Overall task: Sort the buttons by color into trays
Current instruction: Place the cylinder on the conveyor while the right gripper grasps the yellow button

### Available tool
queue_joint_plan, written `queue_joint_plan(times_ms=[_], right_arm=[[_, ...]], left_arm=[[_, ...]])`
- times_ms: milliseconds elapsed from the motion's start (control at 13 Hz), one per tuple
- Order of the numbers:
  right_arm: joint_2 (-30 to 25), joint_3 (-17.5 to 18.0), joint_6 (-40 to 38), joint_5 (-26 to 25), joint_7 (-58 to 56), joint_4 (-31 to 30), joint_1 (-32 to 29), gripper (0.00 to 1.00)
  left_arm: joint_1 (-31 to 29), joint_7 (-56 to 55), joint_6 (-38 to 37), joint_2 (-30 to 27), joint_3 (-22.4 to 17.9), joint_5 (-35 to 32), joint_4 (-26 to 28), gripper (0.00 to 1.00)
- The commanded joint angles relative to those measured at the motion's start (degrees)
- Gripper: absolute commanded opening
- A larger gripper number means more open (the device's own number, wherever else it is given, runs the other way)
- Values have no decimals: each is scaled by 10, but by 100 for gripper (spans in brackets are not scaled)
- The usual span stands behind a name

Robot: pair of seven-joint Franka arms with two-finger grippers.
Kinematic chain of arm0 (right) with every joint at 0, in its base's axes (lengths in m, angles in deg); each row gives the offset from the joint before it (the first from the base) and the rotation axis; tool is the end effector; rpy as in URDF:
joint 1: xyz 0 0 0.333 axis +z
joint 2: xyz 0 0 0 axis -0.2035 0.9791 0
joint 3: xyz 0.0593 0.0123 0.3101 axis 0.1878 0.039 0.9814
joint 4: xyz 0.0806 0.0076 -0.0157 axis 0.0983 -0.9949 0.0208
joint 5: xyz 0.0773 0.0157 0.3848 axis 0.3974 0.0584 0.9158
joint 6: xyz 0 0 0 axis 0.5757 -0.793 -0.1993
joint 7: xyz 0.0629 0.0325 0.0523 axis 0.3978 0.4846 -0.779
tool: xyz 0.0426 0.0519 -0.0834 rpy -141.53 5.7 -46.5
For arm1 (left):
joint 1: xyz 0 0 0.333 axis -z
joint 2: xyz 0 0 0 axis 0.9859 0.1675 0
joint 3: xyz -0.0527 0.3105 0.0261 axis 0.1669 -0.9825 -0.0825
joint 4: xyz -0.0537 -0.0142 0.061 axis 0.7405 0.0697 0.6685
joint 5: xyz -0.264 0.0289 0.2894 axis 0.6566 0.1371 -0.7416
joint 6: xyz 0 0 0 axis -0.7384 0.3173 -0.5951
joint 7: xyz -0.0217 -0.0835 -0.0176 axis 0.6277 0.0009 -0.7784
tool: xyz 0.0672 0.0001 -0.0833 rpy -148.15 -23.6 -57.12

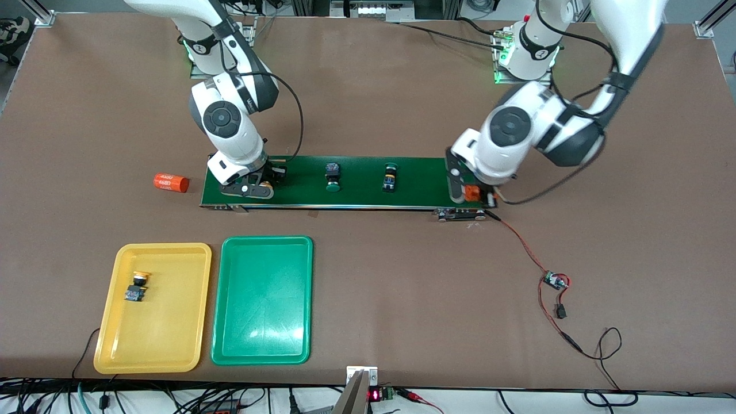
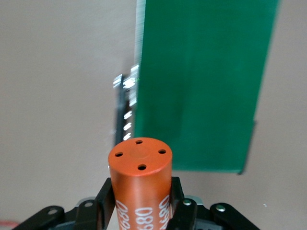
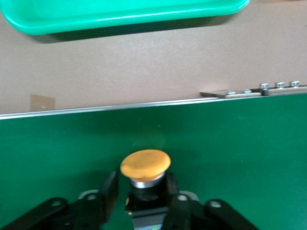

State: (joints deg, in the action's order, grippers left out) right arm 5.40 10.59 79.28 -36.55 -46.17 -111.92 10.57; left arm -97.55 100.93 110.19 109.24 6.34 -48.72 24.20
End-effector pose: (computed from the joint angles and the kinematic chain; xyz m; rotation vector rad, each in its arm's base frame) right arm 0.4966 0.2490 0.2541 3.0880 -0.1334 -0.0637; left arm 0.5276 -0.2680 0.3149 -2.2312 2.1214 0.2149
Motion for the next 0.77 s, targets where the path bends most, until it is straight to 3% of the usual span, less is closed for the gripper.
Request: queue_joint_plan(times_ms=[0,232,463,695], right_arm=[[3,-1,-5,-5,-29,-5,-11,28],[-12,-4,-9,-2,-37,7,-17,3],[-27,-13,-76,-2,-84,87,-42,0],[3,-13,-90,-4,-143,168,-82,0]], left_arm=[[15,72,3,-2,-3,-14,18,0],[15,119,3,-2,-3,-18,32,0],[17,102,4,11,-3,-18,40,0],[20,89,5,21,-3,-18,42,0]])
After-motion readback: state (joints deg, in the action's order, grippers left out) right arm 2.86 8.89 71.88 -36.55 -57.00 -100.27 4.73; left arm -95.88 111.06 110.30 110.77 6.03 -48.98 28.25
